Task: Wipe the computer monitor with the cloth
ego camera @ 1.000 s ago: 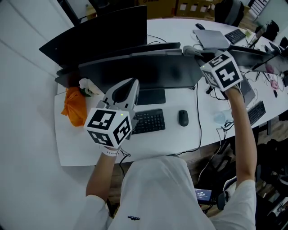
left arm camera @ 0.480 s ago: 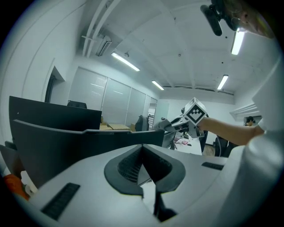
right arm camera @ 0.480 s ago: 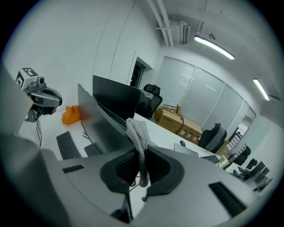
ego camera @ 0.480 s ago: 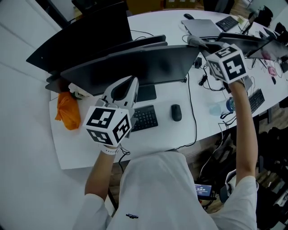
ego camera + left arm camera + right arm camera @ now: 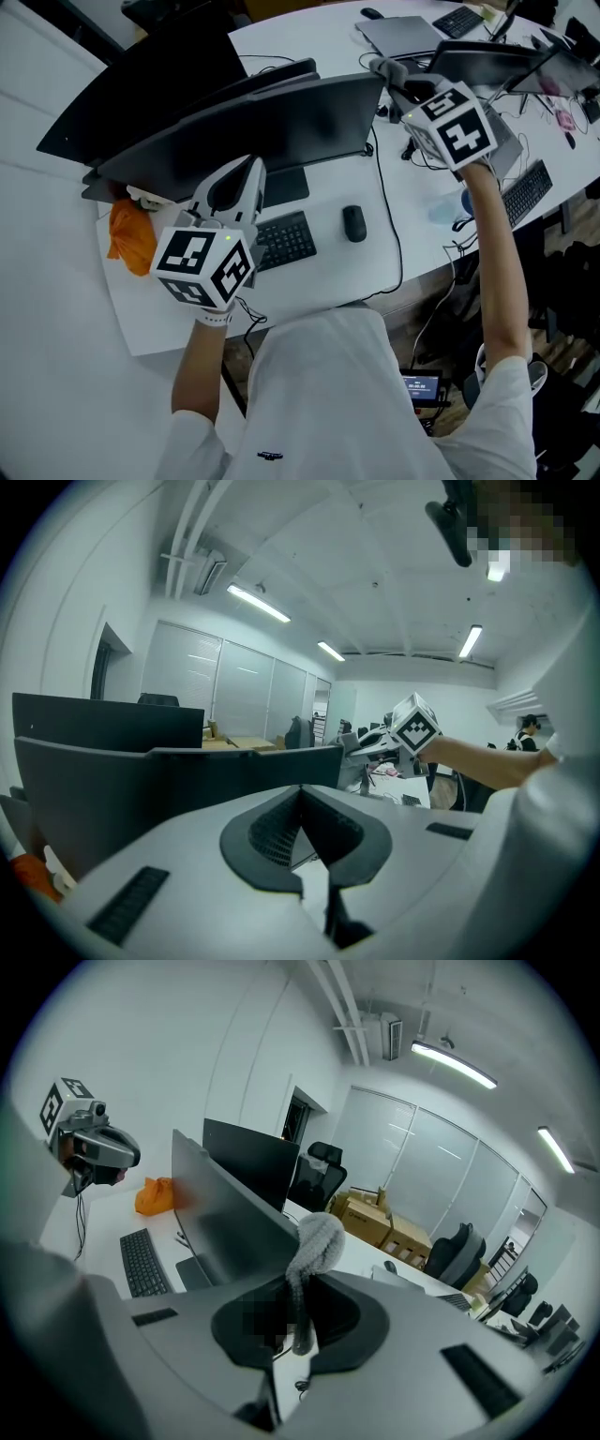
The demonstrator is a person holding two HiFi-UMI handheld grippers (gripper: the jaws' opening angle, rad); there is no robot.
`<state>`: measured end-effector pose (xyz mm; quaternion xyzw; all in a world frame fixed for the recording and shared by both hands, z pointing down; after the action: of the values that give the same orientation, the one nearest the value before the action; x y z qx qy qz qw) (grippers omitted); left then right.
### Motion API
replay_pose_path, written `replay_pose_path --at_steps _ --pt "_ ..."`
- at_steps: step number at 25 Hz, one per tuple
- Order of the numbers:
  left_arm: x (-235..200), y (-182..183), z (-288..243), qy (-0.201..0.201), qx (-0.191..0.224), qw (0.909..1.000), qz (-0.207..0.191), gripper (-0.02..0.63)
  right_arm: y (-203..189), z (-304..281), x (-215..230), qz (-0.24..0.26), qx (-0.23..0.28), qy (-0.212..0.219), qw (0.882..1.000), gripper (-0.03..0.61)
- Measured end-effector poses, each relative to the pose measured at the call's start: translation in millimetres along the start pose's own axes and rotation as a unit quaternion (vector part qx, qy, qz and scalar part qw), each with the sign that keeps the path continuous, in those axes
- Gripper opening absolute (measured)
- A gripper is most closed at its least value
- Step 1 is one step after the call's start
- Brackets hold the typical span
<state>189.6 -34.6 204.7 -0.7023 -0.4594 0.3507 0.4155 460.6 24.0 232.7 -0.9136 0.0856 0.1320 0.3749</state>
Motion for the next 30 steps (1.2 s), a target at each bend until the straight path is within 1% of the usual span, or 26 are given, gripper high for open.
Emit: replay_pose_path --at_steps 4,7,16,20,24,28,30 --pt "2.4 -10.8 -7.2 0.000 -0.017 0.9999 0.003 0.018 -7.0 -10.5 -10.4 0.009 0.012 0.009 1.000 0.023" --pt "2.1 -18.2 -10.4 0.000 -0.030 0.9995 0.008 0.018 -16.9 -19.5 -20.2 0.016 0.007 0.021 1.000 0.023" --pt "-1.3 -48.6 -33.9 -0.003 -0.064 0.9976 0.023 0.018 -53.3 -54.3 -41.7 -0.001 -0.017 0.046 0.999 0.023" --pt "-11.6 -59.2 -40.2 0.015 -0.057 0.9977 0.032 0.018 -72.7 -73.7 -56.0 -0.023 -0.022 0.038 0.999 0.023" --pt "-23.3 -76.0 -48.6 0.032 -0.054 0.9966 0.052 0.018 -95.0 -93.5 -70.9 -0.039 -0.032 0.029 0.998 0.023" --pt "-30.2 -97.9 -53.0 0.039 -0.061 0.9945 0.076 0.018 -118.5 -112.9 -90.8 -0.047 -0.036 0.026 0.998 0.023" --pt "-33.0 -107.9 -53.6 0.034 -0.065 0.9942 0.079 0.018 -126.9 -121.9 -101.1 -0.054 -0.040 0.027 0.997 0.023"
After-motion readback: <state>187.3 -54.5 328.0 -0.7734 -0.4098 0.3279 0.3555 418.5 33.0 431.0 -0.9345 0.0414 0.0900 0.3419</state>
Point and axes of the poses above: the fingertips, and each gripper's own axes: z backward along the fingers, x to its right, y out of its top, the point moved 4 cm from there along z, backward along the fingers, and after that the axes turned 7 degrees about -x, right-handed, at the moved point
